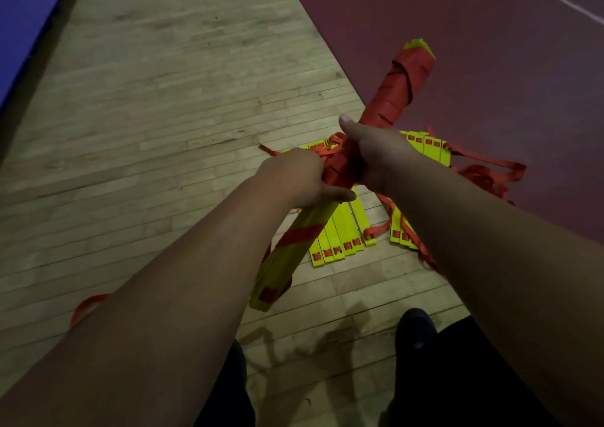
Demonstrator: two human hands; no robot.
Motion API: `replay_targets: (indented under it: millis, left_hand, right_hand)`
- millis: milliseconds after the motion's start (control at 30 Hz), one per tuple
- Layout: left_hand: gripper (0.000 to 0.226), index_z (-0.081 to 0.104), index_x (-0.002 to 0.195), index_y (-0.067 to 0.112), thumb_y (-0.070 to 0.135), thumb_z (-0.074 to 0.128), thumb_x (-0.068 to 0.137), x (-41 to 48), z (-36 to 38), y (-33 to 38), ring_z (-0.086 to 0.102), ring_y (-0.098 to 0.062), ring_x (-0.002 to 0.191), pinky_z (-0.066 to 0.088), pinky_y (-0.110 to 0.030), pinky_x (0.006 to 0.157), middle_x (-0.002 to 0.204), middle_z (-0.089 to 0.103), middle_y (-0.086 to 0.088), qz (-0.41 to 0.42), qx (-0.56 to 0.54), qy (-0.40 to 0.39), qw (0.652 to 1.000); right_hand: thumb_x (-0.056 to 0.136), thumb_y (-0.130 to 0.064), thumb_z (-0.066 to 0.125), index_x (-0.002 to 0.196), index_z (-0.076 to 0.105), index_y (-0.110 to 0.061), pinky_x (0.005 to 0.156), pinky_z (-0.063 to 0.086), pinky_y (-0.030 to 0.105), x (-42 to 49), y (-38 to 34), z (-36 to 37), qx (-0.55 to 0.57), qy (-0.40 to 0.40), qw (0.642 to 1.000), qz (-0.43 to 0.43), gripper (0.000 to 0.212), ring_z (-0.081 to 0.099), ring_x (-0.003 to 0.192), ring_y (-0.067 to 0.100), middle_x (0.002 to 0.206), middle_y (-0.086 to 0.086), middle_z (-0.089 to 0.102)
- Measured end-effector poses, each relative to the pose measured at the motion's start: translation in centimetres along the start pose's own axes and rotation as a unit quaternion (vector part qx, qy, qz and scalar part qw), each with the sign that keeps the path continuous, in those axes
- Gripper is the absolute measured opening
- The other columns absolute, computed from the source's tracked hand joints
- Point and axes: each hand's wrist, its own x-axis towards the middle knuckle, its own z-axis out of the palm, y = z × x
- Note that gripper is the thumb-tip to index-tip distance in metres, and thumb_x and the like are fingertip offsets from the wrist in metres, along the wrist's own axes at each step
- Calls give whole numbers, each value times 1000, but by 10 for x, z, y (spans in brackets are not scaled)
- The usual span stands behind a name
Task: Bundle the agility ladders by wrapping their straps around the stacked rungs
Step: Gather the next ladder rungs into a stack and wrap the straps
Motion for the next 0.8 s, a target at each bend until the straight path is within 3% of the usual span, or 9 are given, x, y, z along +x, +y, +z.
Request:
replay_targets:
  millis: [100, 167, 267, 367, 433, 500, 667, 733, 800]
  left_hand:
    - [79, 68, 85, 23, 100, 56, 75, 3, 3, -2, 61, -18, 78, 44, -35, 66, 81, 63, 1, -8, 30, 1, 1000]
    - [80, 69, 88, 24, 101, 55, 74, 3, 2, -3, 58, -16, 75, 43, -34, 64, 81, 63, 2, 2, 55, -1, 998]
    - [80, 70, 94, 25, 101, 55, 74, -2, 2, -3, 57, -17, 74, 40, -32, 62, 81, 64, 5, 3, 109, 10, 994]
    - [73, 67, 93, 25, 96, 56, 78, -6, 0, 2, 60, -17, 75, 42, -33, 64, 81, 63, 5, -2, 124, 25, 992]
    - [61, 67, 90, 26, 85, 62, 82, -7, -4, 3, 64, -16, 76, 51, -35, 67, 82, 67, 4, -2, 56, 10, 998]
    - [48, 72, 95, 27, 74, 70, 85, -8, -10, 1, 72, -18, 82, 61, -39, 78, 87, 75, 3, 19, -86, -31, 996]
    - [30, 76, 110, 26, 50, 82, 92, -18, -19, 1, 80, -25, 97, 64, -43, 91, 104, 83, -4, 42, -376, -104, 920]
    - [36, 75, 116, 27, 52, 82, 91, -18, -19, 3, 81, -26, 99, 64, -46, 94, 107, 83, -4, 43, -394, -117, 911]
    - [42, 76, 110, 28, 63, 80, 88, -15, -19, 5, 80, -19, 92, 64, -45, 91, 99, 83, 1, 49, -336, -105, 935]
  right_hand:
    - [92, -8, 69, 105, 62, -5, 65, 64, 46, 1, -1, -2, -43, -10, 999, 24, 16, 63, 67, 27, 85, 17, 56]
    - [93, -1, 68, 102, 65, -2, 58, 62, 42, 2, -4, -6, -74, 0, 997, 14, 10, 65, 66, 28, 82, 17, 61]
    - [90, -15, 86, 110, 70, -1, 52, 61, 39, 1, -2, -9, -101, 39, 994, -28, 29, 75, 81, 30, 95, 16, 75]
    - [82, -24, 94, 103, 71, -5, 58, 62, 38, -4, 2, -9, -84, 53, 995, -32, 36, 79, 82, 30, 94, 14, 78]
    - [80, -27, 95, 100, 72, -8, 58, 61, 36, -6, 2, -10, -69, 50, 996, -32, 36, 79, 79, 28, 88, 10, 78]
    - [82, -31, 93, 97, 71, -13, 60, 62, 35, -10, -2, -10, -48, 40, 998, -32, 33, 76, 75, 25, 82, 5, 75]
    - [96, -22, 73, 102, 60, -11, 86, 61, 41, -20, -20, -6, 177, -57, 982, -7, 18, 67, 83, 27, 84, 7, 62]
    - [100, -16, 65, 101, 59, -9, 89, 62, 39, -22, -24, -4, 224, -76, 972, -11, 9, 72, 91, 29, 94, 10, 69]
    - [100, -11, 61, 94, 60, -10, 73, 63, 33, -22, -22, -2, 212, -72, 975, -8, 7, 73, 81, 22, 88, 6, 69]
